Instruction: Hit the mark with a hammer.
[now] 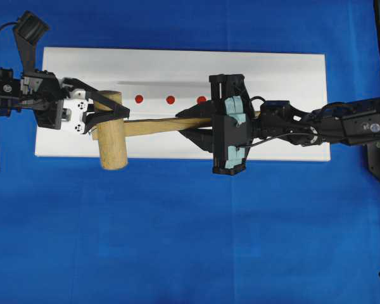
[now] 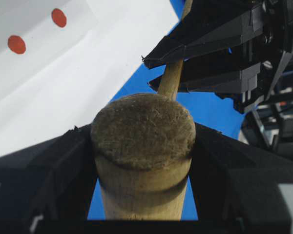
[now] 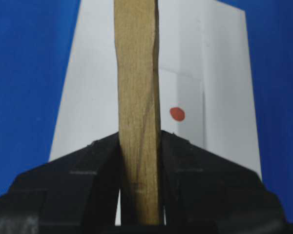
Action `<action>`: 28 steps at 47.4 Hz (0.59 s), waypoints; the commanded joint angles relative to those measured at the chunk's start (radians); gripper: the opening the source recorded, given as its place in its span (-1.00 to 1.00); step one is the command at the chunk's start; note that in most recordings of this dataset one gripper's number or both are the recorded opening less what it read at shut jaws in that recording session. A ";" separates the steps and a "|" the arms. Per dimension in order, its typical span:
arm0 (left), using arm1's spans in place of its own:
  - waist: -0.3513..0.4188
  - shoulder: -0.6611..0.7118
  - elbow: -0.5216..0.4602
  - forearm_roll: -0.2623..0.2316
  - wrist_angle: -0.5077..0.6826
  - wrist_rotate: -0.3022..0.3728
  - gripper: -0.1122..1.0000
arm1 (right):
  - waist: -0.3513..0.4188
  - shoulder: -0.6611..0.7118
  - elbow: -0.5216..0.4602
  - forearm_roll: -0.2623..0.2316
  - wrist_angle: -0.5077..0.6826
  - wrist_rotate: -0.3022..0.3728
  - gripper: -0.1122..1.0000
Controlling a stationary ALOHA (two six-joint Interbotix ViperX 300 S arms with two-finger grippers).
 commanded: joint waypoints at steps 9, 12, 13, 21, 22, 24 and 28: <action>-0.002 -0.008 -0.035 0.003 -0.009 0.008 0.07 | -0.003 -0.012 -0.020 -0.002 -0.003 0.008 -0.65; -0.002 -0.008 -0.035 0.005 -0.012 0.008 0.07 | -0.003 -0.015 -0.018 -0.002 -0.003 0.011 -0.65; -0.002 -0.008 -0.035 0.003 -0.012 0.009 0.07 | -0.003 -0.015 -0.018 -0.002 -0.003 0.012 -0.65; 0.003 -0.011 -0.034 0.005 -0.014 0.011 0.39 | -0.003 -0.026 -0.012 0.006 -0.003 0.020 -0.65; 0.003 -0.012 -0.032 0.003 -0.014 0.011 0.49 | -0.003 -0.028 -0.012 0.009 -0.003 0.020 -0.65; 0.002 -0.015 -0.032 0.005 -0.014 0.011 0.64 | -0.003 -0.034 -0.011 0.017 -0.003 0.021 -0.65; 0.003 -0.020 -0.029 0.003 -0.014 0.011 0.70 | -0.003 -0.048 -0.002 0.029 -0.003 0.026 -0.65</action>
